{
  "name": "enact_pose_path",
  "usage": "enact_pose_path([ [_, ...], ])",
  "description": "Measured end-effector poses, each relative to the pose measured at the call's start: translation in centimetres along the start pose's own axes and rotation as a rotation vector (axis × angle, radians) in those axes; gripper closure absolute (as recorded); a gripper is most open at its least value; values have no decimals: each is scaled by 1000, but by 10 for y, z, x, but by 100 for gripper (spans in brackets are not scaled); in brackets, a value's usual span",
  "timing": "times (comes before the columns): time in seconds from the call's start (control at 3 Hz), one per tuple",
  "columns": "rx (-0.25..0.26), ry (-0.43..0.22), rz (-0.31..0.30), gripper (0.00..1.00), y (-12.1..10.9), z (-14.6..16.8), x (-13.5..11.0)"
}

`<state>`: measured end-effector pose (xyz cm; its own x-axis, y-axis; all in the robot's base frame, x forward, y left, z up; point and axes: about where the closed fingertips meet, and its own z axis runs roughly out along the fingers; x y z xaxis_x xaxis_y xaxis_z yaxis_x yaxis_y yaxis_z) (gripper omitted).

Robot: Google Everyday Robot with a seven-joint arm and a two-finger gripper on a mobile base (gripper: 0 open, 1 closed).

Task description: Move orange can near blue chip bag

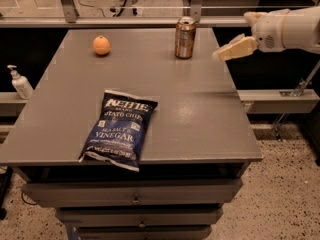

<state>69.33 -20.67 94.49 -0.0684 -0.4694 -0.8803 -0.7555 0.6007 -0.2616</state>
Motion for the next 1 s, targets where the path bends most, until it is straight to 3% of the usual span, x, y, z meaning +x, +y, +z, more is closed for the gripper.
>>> enact_pose_path([
  [0.33,-13,-72,30,0,-13,53,-7],
  [1.0,-35,-108,69,0,-27,131,-5],
])
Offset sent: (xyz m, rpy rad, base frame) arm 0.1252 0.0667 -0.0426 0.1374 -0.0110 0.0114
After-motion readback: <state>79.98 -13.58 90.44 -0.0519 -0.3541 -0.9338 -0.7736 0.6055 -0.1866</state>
